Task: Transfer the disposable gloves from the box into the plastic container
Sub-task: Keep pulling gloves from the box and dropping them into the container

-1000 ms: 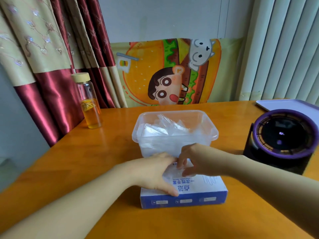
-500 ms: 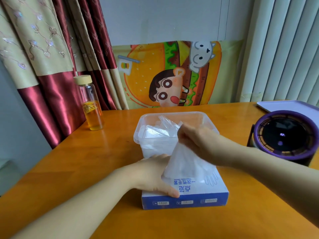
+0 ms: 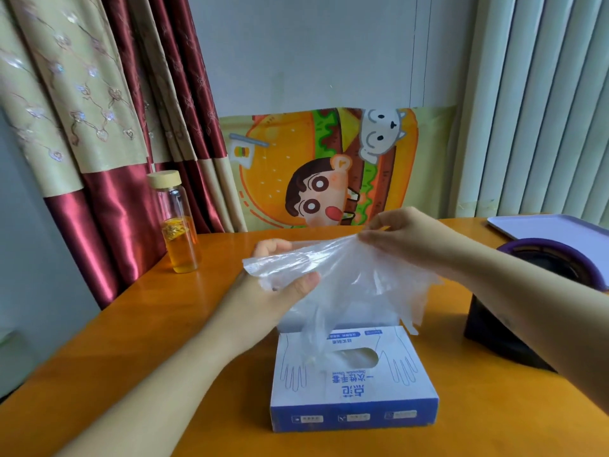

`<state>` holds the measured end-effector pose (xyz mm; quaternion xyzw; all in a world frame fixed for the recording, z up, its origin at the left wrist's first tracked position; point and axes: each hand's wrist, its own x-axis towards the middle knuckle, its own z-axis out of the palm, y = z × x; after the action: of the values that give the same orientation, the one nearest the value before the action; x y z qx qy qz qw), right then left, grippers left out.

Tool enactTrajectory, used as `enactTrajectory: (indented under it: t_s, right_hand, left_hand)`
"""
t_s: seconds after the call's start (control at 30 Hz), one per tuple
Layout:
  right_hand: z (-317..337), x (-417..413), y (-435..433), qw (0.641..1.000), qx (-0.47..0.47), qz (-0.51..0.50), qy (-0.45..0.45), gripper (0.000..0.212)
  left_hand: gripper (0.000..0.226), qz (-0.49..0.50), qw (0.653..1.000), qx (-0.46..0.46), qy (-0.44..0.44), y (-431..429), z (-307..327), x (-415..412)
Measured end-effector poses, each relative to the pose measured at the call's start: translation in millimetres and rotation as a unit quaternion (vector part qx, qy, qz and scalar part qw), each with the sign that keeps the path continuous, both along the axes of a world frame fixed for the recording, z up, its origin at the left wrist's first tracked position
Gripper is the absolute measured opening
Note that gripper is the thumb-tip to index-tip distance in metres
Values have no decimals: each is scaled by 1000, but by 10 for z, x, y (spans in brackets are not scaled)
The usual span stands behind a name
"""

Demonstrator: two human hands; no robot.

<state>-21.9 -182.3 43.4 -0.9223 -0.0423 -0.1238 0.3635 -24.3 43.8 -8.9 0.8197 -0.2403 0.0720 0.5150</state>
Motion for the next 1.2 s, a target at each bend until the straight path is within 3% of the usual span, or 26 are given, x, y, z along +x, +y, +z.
enactTrajectory:
  t_s: [0.1,0.2,0.3,0.37,0.4,0.47,0.6,0.67,0.77,0.87,1.0,1.1,1.2]
  right_hand:
    - [-100,49,65,998,-17,-1,64,24]
    - [-202,80,96,995,-9,1,103,25]
    - [-250,75,93,992,45,12,119,24]
    - [-268,80,91,987,99,16,125,25]
    - [-280,79,93,984,119,16,128,26]
    - [-311,65,106,983,137,21,125,30]
    - [-369,7,167,967,215,42,129,30]
    - [-408,11,200,958,248,50,132,30]
    - [-445,14,223,973,213,28,85,38]
    - [-434,14,178,956,293,-14,25,39]
    - [-388,43,98,932,360,-37,10,32]
    - [-246,42,2,943,312,-95,-61,31]
    - [-147,-10,-28,944,215,-88,-233,24]
  left_hand:
    - [93,35,998,17,-43,-12,89,28]
    - [94,109,974,38,-197,-14,165,32]
    - [66,174,877,53,-444,-19,239,-30]
    - [47,148,798,96,-576,-50,197,-85]
    - [39,113,765,129,-621,-74,152,-113]
    - [33,42,733,202,-648,-136,40,-130]
    - [46,31,744,307,-593,-236,-92,-23]
    - [35,26,766,290,-573,-282,-90,23]
    - [18,6,792,214,-572,-286,-54,38]
    - [17,2,794,185,-579,-211,-43,44]
    - [11,-9,788,182,-588,-95,-105,48]
    - [9,-76,786,247,-562,-53,-185,20]
    - [26,-88,824,316,-461,-33,-285,45]
